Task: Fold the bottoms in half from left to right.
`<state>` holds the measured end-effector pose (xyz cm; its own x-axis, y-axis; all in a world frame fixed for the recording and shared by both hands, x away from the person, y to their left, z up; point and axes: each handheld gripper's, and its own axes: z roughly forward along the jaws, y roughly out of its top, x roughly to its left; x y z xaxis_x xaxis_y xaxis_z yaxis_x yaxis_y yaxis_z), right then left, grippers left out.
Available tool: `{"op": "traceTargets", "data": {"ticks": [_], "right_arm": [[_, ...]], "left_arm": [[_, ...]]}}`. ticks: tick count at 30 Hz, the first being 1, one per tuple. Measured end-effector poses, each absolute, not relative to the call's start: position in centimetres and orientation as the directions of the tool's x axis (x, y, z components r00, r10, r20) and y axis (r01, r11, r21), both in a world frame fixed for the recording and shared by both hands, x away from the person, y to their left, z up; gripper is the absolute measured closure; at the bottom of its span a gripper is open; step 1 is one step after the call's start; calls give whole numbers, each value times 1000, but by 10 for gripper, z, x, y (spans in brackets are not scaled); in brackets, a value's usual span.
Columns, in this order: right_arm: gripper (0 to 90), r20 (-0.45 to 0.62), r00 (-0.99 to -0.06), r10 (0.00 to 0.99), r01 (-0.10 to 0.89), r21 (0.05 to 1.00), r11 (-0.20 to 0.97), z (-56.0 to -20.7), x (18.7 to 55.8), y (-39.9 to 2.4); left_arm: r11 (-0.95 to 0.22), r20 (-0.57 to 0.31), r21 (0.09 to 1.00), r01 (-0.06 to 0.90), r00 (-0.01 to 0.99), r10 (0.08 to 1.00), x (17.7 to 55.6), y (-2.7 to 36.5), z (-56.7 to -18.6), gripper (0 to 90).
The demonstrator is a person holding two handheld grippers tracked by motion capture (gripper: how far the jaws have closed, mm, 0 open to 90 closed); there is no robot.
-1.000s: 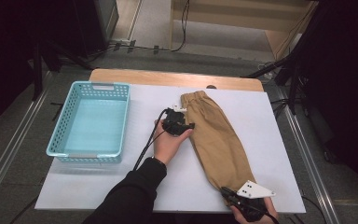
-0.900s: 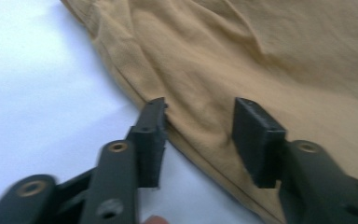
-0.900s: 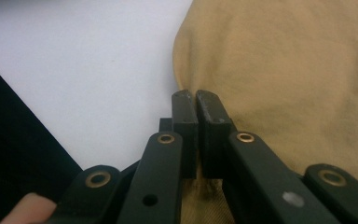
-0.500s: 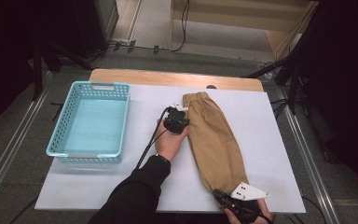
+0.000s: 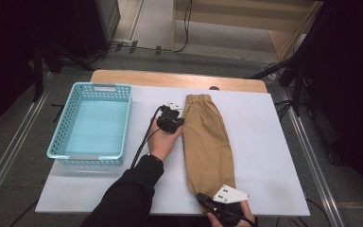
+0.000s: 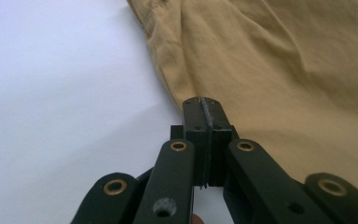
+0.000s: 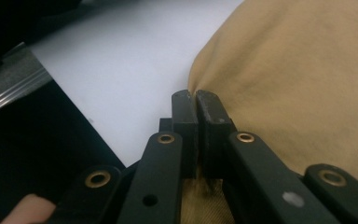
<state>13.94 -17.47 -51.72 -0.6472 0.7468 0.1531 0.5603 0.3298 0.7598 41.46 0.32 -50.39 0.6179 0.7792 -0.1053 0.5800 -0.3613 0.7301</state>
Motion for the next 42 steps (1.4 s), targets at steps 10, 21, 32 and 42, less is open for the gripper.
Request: {"op": "traceTargets", "data": {"ticks": [10, 21, 32, 42], "right_arm": [[847, 172, -680, 713, 548, 765, 338, -514, 141, -131], [509, 119, -702, 702, 456, 832, 315, -492, 132, -167], [693, 157, -606, 780, 570, 769, 288, -508, 155, -221], [641, 145, -591, 794, 606, 729, 318, -522, 145, -231]], "left_arm": [[-351, -112, 717, 602, 597, 794, 411, 29, -500, 900], [-285, -211, 777, 561, 660, 721, 377, 31, -488, 604], [-311, -195, 837, 449, 778, 598, 313, 37, -479, 318], [-305, -219, 845, 438, 805, 552, 266, 55, -489, 308]]}}
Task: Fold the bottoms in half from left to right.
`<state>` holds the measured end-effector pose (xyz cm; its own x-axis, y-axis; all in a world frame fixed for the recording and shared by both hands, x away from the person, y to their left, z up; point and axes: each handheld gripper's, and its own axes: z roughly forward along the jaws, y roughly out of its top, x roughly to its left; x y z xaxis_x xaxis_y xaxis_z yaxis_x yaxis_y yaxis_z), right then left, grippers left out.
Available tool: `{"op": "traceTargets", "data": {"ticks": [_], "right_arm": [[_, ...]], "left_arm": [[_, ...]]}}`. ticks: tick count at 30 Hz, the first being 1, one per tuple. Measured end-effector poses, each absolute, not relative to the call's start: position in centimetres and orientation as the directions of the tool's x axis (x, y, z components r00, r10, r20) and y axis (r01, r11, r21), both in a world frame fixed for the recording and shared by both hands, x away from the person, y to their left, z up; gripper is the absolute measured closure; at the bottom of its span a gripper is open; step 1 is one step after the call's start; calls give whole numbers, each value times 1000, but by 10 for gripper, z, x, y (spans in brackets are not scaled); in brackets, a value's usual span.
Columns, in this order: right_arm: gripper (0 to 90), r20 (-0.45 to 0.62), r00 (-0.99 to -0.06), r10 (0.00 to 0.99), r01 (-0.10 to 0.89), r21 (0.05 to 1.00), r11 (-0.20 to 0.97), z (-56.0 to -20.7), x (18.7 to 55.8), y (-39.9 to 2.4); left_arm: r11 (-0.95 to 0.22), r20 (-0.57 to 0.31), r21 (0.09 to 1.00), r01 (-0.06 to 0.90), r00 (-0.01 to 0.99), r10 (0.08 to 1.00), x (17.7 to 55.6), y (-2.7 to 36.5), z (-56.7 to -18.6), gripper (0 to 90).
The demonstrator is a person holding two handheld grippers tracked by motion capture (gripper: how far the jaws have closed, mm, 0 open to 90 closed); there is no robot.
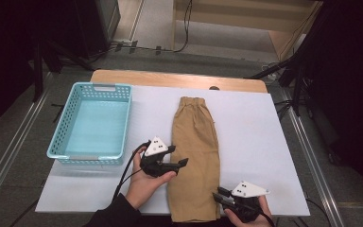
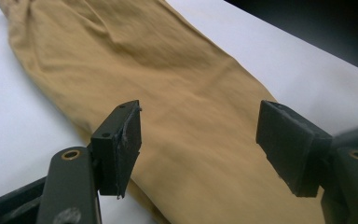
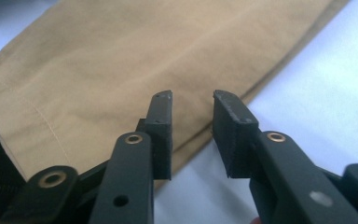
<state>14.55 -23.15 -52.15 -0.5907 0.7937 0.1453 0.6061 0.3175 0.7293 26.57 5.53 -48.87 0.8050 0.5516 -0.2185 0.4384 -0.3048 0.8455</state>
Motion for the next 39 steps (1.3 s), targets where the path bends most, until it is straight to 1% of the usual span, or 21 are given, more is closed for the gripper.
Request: {"op": "traceTargets", "data": {"ticks": [1, 3, 7, 9, 10, 11, 12, 15, 18, 21, 24, 27, 29, 30, 33, 34, 37, 39], "right_arm": [[640, 154, -589, 793, 609, 729, 311, -522, 144, -232], [640, 166, -595, 786, 608, 732, 306, -521, 141, -233], [640, 179, -606, 775, 611, 729, 310, -521, 138, -230], [640, 183, -612, 769, 611, 727, 313, -522, 137, -229], [640, 190, -615, 765, 610, 729, 310, -522, 137, -229], [640, 195, -626, 755, 603, 735, 310, -521, 137, -229], [640, 194, -631, 751, 599, 737, 313, -521, 136, -229], [633, 186, -654, 734, 585, 739, 334, -521, 133, -227], [639, 152, -652, 742, 580, 730, 360, -523, 130, -223], [749, 110, -641, 760, 572, 728, 377, -523, 129, -222], [876, 120, -636, 762, 583, 721, 373, -522, 130, -226], [880, 106, -647, 755, 578, 714, 396, -520, 130, -225], [881, 93, -656, 749, 570, 711, 412, -519, 130, -225], [880, 99, -653, 751, 572, 715, 402, -519, 130, -226], [877, 155, -641, 752, 585, 733, 348, -516, 129, -233], [863, 161, -641, 750, 585, 736, 342, -515, 128, -235], [742, 203, -639, 742, 596, 740, 312, -516, 127, -238], [683, 231, -647, 727, 603, 739, 302, -517, 127, -239]], "left_arm": [[-310, -212, 848, 430, 811, 545, 261, 56, -489, 305], [-306, -232, 847, 435, 820, 524, 251, 60, -492, 296], [-315, -217, 850, 421, 827, 519, 241, 66, -493, 253], [-313, -216, 850, 423, 823, 526, 239, 70, -492, 191], [-312, -222, 849, 427, 823, 523, 238, 71, -493, 180], [-318, -223, 843, 434, 821, 526, 238, 72, -494, 152], [-320, -224, 840, 437, 818, 529, 238, 73, -494, 111], [-317, -233, 840, 441, 820, 523, 236, 75, -496, 109], [-316, -233, 841, 440, 820, 523, 234, 76, -495, 109], [-319, -232, 837, 445, 815, 530, 233, 77, -496, 110], [-318, -235, 834, 450, 812, 534, 233, 78, -496, 111], [-327, -229, 833, 446, 816, 531, 232, 77, -497, 126], [-325, -230, 833, 447, 816, 531, 232, 76, -497, 128], [-326, -230, 834, 446, 817, 530, 232, 76, -496, 128], [-324, -227, 837, 440, 820, 526, 232, 77, -495, 129], [-321, -227, 838, 440, 819, 528, 232, 78, -495, 130], [-318, -232, 837, 446, 815, 531, 233, 78, -496, 131], [-320, -229, 837, 444, 815, 532, 233, 79, -495, 131]]}}
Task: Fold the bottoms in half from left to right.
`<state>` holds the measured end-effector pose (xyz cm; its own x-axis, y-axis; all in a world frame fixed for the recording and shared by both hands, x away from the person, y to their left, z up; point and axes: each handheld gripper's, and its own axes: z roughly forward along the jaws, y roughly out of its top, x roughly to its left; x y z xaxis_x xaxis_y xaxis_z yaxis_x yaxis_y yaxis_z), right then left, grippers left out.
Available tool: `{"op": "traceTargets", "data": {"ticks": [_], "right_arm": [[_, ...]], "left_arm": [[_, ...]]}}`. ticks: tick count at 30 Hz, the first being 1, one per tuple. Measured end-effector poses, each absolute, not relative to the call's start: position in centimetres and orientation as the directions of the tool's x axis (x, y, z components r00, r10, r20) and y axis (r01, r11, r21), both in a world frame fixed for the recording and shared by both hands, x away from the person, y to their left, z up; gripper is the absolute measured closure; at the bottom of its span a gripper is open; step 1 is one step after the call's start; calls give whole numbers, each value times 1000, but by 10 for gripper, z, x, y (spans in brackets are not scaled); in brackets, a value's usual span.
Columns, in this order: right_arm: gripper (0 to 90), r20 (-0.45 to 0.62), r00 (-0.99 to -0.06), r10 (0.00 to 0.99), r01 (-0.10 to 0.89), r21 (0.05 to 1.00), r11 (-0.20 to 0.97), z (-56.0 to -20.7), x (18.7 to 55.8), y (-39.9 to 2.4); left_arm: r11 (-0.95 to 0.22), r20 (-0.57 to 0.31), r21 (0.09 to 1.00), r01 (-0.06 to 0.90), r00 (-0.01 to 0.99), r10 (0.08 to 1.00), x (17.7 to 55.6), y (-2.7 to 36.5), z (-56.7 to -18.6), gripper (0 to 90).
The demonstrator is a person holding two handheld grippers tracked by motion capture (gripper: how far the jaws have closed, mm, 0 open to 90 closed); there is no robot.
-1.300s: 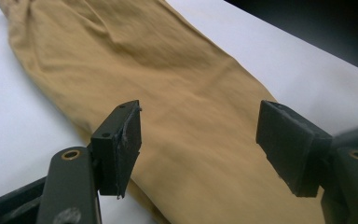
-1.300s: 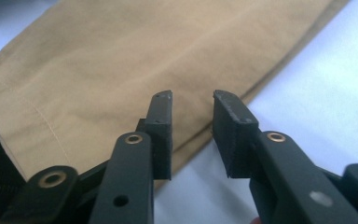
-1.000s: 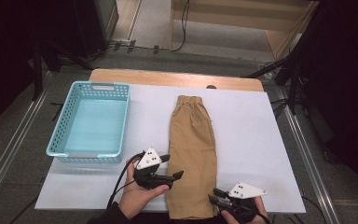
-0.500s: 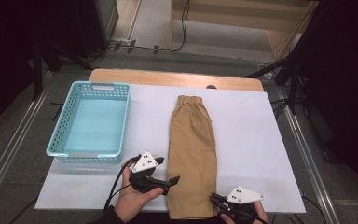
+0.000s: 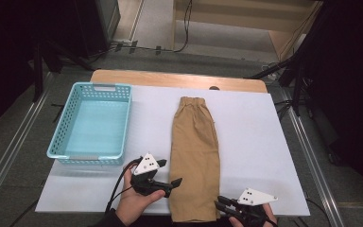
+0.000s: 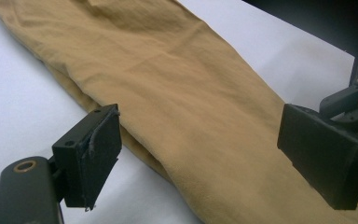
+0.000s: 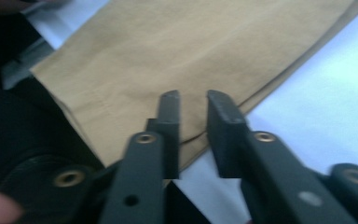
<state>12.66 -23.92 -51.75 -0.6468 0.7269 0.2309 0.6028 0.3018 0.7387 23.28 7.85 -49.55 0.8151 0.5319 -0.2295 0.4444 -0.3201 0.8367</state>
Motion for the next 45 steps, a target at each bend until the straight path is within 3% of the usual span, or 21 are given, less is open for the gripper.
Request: {"op": "traceTargets", "data": {"ticks": [5, 10, 14, 20, 27, 37, 41, 45], "right_arm": [[623, 209, -695, 688, 569, 745, 348, -519, 120, -234], [589, 141, -683, 717, 560, 731, 390, -523, 114, -227], [719, 63, -667, 742, 543, 722, 428, -521, 111, -223], [871, 103, -678, 728, 560, 713, 421, -521, 113, -222], [881, 165, -670, 724, 586, 717, 378, -519, 114, -229], [881, 163, -662, 731, 596, 707, 382, -518, 114, -235], [869, 183, -661, 728, 608, 700, 376, -521, 116, -236], [678, 174, -676, 716, 579, 727, 370, -520, 116, -238]], "left_arm": [[-323, -228, 835, 445, 815, 533, 233, 79, -495, 132], [-326, -236, 829, 454, 813, 533, 234, 80, -496, 133], [-327, -237, 827, 458, 811, 535, 233, 79, -497, 134], [-334, -234, 825, 456, 814, 532, 233, 78, -497, 135], [-331, -234, 827, 454, 814, 532, 233, 78, -496, 136], [-332, -233, 828, 452, 816, 529, 233, 78, -496, 137], [-331, -233, 829, 450, 817, 527, 233, 79, -497, 136], [-332, -231, 832, 445, 822, 521, 233, 78, -496, 137]]}}
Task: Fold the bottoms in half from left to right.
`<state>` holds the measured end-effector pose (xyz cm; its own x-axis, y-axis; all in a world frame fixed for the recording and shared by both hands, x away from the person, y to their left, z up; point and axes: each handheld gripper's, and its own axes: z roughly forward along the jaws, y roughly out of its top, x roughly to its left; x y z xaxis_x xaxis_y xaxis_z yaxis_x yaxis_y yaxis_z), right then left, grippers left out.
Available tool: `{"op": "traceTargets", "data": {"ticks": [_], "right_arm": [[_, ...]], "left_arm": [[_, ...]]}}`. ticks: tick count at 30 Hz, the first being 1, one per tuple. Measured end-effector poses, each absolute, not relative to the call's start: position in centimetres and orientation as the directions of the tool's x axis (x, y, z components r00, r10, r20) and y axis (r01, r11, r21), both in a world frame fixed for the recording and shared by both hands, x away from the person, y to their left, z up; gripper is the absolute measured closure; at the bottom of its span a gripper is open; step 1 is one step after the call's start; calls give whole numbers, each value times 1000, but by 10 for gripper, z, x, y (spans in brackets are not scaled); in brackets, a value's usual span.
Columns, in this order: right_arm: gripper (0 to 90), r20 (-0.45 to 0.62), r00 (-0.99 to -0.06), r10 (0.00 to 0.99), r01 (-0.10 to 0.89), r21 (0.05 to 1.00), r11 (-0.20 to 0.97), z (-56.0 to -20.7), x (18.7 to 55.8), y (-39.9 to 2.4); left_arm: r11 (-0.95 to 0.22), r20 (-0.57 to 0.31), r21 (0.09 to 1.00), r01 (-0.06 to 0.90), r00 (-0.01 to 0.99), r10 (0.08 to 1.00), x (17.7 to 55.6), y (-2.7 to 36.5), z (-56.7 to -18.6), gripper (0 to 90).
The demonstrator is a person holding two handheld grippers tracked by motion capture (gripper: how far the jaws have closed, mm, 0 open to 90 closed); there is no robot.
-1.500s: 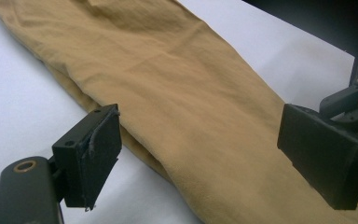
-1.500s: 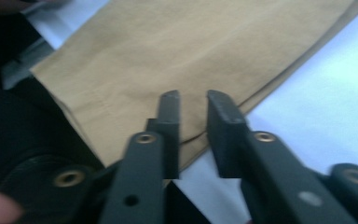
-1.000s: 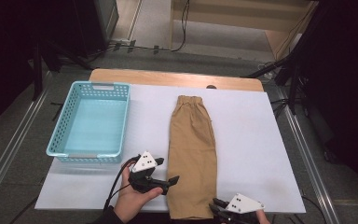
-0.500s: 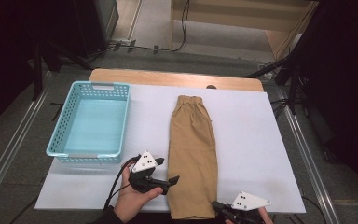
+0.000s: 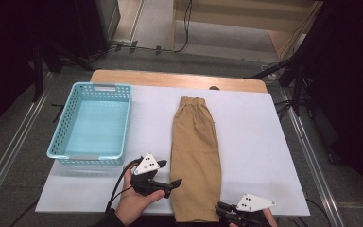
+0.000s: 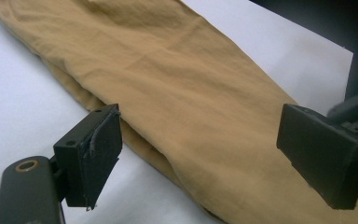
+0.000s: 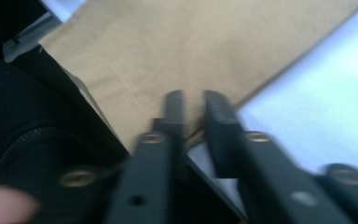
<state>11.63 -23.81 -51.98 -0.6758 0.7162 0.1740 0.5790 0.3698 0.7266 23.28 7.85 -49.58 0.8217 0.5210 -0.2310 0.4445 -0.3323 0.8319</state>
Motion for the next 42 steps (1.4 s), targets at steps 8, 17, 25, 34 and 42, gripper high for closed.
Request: {"op": "traceTargets", "data": {"ticks": [8, 17, 25, 34, 42], "right_arm": [[364, 125, -660, 741, 531, 775, 342, -507, 121, -242], [137, 112, -602, 790, 503, 823, 266, -493, 134, -268], [78, 110, -571, 814, 484, 846, 225, -487, 144, -287], [0, 110, -547, 830, 482, 852, 205, -486, 161, -311], [0, 122, -481, 868, 495, 855, 154, -490, 170, -344]], "left_arm": [[-325, -230, 839, 437, 826, 515, 231, 79, -494, 136], [-314, -227, 851, 422, 833, 505, 228, 81, -492, 133], [-316, -207, 859, 404, 837, 507, 224, 87, -490, 126], [-293, -209, 866, 404, 827, 522, 221, 94, -486, 108], [-287, -215, 868, 406, 827, 520, 226, 94, -481, 46]]}}
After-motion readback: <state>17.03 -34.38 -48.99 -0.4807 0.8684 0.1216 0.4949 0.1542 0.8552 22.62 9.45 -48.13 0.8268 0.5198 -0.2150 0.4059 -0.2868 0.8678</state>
